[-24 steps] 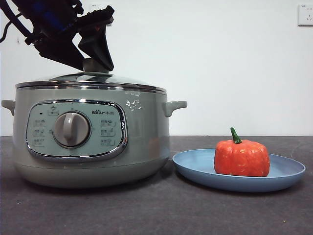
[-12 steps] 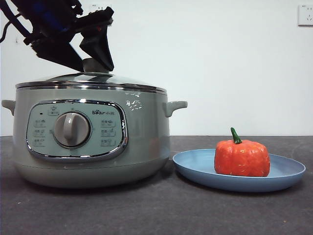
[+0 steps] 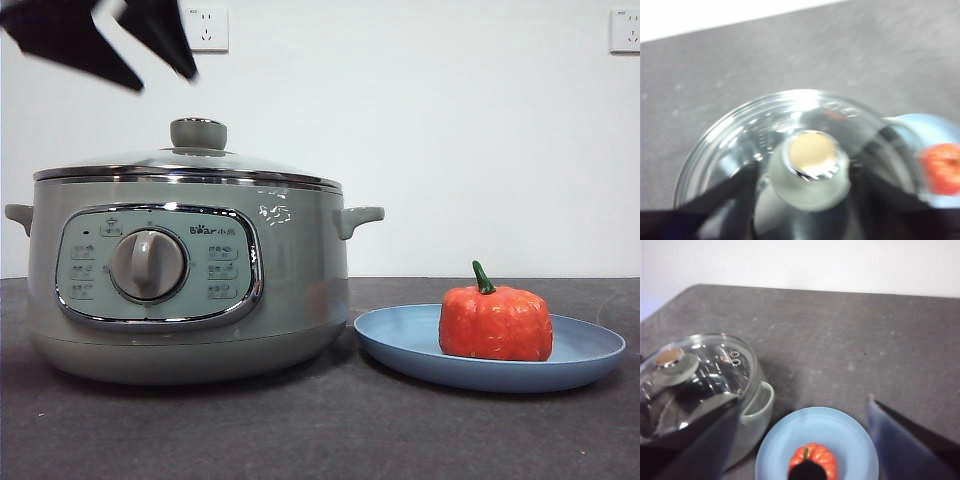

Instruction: Take the pumpkin out from the steamer,put the pumpkin in the blue plate,close the lid

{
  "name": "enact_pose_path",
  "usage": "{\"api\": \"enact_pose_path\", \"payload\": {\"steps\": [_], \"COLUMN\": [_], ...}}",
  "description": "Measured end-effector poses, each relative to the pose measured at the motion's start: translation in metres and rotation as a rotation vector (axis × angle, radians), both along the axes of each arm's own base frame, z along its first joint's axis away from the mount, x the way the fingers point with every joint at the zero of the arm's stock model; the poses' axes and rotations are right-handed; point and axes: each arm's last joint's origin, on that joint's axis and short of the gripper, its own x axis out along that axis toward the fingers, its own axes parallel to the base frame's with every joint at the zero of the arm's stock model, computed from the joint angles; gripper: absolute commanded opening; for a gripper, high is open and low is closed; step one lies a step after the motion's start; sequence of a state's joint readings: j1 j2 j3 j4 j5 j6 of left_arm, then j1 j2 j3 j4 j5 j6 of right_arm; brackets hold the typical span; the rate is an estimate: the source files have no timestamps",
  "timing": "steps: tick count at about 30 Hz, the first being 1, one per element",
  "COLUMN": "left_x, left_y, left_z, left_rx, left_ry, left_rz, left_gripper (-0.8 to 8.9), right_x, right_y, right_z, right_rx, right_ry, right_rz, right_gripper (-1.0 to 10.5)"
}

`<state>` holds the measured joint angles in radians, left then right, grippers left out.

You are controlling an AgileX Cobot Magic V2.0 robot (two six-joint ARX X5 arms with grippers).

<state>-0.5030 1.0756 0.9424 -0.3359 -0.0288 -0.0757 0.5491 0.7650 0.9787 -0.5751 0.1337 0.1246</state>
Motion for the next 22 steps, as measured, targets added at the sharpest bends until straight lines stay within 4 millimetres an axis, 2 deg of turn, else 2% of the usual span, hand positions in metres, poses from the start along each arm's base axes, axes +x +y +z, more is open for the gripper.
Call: {"api": "enact_pose_path", "payload": {"steps": [2,6,9,12,17,19,22], "left_x": [-0.011,-0.031,-0.044,-0.056,-0.073,-0.078,-0.080], "left_y": [0.005,0.016,0.023,0.029,0.037,0.040,0.041], "left_z": [0.007,0.016,0.016,0.001,-0.035,-0.043,-0.043], "left_rx": [-0.017,-0.009,-0.002,0.011,0.017,0.009,-0.015], "left_ry": [-0.011,-0.020,-0.063,-0.084,-0.111,-0.119,-0.107], "left_rz": [-0.020,-0.019,-0.002,-0.005,-0.017,-0.020,-0.018], "left_gripper": [-0.08,-0.08,-0.08,-0.08,-0.08,-0.05,-0.03], "right_x": [0.002,0.004,0.006,0.006,0.004,0.003,0.006], "right_y": [0.001,0.002,0.004,0.004,0.002,0.002,0.003], "right_z": [0.000,-0.004,-0.020,-0.045,-0.086,-0.094,-0.096], "right_rx": [-0.016,-0.020,-0.012,-0.001,0.019,0.021,0.032], "right_ry": [-0.012,-0.032,-0.050,-0.069,-0.099,-0.077,-0.060], "right_rz": [0.008,0.013,0.013,0.013,0.012,0.008,0.001], "right_gripper": [-0.3,-0.2,-0.2,-0.2,-0.1,-0.1,-0.1]}}
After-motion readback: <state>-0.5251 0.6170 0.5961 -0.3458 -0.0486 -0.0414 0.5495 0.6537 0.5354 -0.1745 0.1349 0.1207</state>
